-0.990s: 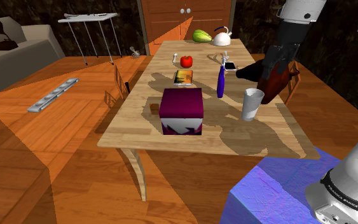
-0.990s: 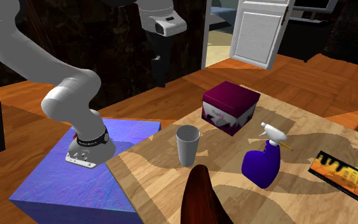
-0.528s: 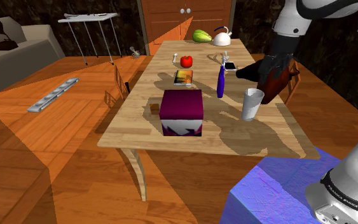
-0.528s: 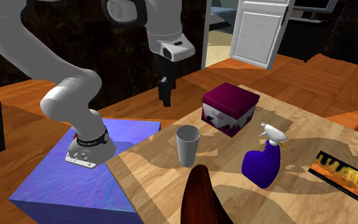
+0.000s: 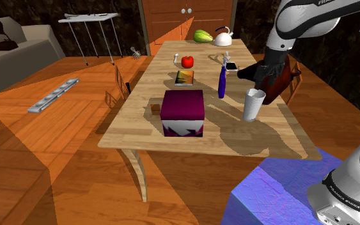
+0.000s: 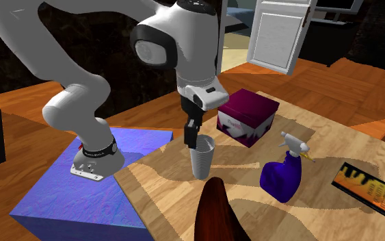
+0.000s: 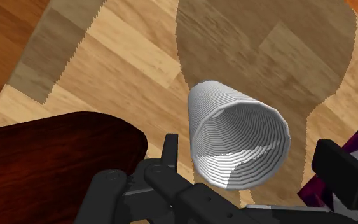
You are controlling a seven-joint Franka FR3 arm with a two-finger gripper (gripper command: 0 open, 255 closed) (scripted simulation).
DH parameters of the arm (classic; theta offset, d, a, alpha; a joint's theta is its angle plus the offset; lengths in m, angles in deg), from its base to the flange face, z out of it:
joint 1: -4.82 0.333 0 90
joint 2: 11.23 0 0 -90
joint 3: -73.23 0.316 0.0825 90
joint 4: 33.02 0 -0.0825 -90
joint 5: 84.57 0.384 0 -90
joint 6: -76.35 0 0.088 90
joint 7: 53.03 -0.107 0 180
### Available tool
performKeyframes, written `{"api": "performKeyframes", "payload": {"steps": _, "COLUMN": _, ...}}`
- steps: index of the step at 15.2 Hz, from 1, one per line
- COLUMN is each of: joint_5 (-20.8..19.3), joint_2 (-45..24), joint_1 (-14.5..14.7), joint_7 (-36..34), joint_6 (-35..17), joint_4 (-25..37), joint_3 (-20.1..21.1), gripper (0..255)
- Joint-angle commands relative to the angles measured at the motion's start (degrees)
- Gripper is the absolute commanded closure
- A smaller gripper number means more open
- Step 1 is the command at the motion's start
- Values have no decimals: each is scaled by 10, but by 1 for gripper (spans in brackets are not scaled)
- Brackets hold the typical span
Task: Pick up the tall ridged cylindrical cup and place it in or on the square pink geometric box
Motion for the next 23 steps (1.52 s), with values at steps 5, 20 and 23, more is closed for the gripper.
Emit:
{"api": "performKeyframes", "payload": {"steps": 5, "joint_5": 1, "joint_2": -69, "joint_1": -9, "joint_7": 22, "joint_6": -59, "joint_4": 3, "joint_3": -22, "gripper": 0}}
{"api": "performKeyframes", "payload": {"steps": 20, "joint_5": 7, "joint_2": -90, "joint_1": -6, "joint_7": 27, "joint_6": -106, "joint_4": -23, "joint_3": -23, "gripper": 255}}
{"api": "performKeyframes", "payload": {"steps": 23, "joint_5": 7, "joint_2": -90, "joint_1": -6, "joint_7": 27, "joint_6": -106, "joint_4": -23, "joint_3": -23, "gripper": 255}}
